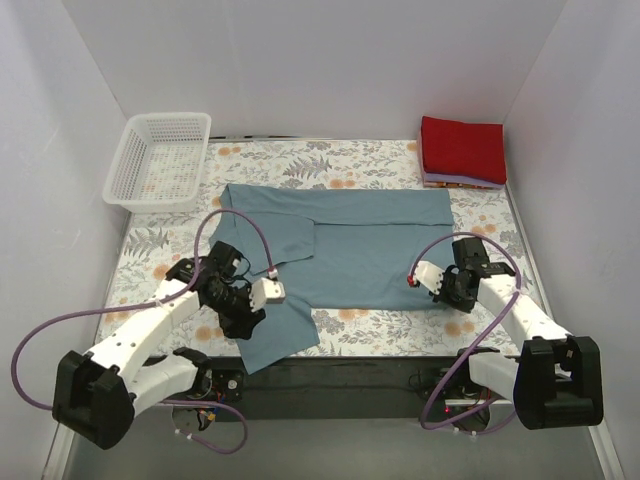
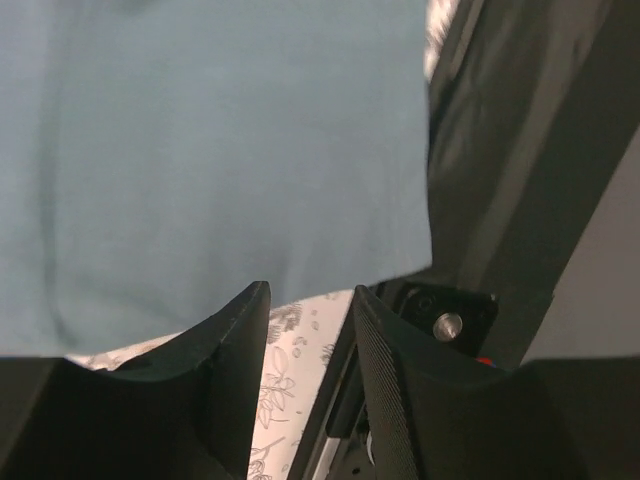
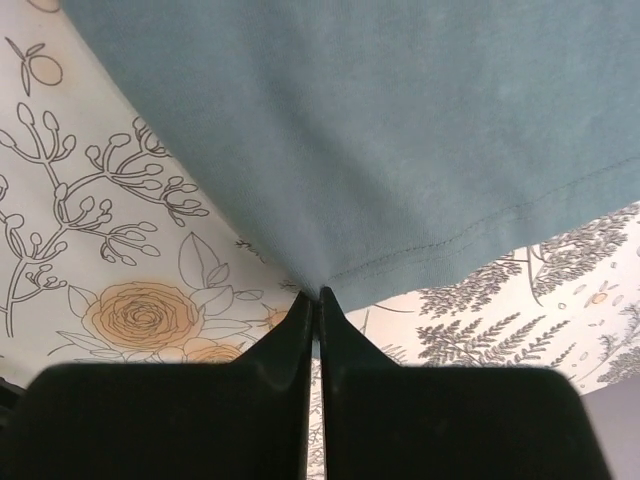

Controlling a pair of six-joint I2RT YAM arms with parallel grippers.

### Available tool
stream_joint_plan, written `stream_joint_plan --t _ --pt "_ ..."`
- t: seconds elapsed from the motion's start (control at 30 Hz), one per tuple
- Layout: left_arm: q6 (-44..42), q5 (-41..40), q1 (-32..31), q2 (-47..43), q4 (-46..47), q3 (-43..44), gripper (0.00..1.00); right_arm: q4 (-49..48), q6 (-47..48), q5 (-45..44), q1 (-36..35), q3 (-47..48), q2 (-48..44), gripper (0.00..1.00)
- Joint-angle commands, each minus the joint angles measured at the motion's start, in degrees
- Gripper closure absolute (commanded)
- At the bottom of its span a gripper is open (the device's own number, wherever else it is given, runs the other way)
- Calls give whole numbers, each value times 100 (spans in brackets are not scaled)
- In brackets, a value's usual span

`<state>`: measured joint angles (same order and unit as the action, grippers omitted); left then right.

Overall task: Fold and stack the t-shirts
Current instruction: Fold the tshirt

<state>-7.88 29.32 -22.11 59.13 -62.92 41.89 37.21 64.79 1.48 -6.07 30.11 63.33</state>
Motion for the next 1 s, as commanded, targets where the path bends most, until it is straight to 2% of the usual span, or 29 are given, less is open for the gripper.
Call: stream_joint_plan --t 0.0,0.13,0.23,0.27,0.4,0.43,0.57,0.83,0.97 --pt "-22 -927 -609 89 68 -364 63 216 -142 99 -17 451 56 99" --pt "303 -1358 -1390 370 262 -567 63 304 -204 11 -17 636 109 99" --pt "549 -1596 -1725 537 368 -559 61 339 -204 -16 -17 672 109 99" --pt "612 -1622 -1770 590 385 -542 58 348 -195 -7 -17 681 109 99" --pt "945 -1850 -1832 635 411 -515 58 366 -187 -16 -18 637 171 99" --pt "998 -2138 -1832 591 455 -472 59 366 -195 -16 -17 628 171 99" --pt "876 -2369 -1832 555 482 -120 60 375 -169 11 -17 593 162 99" --pt "542 -2370 -1946 976 517 -392 60 383 -143 -104 -17 689 311 99" --pt "603 -2703 -2043 1117 622 -550 58 383 -160 -95 -17 803 460 99"
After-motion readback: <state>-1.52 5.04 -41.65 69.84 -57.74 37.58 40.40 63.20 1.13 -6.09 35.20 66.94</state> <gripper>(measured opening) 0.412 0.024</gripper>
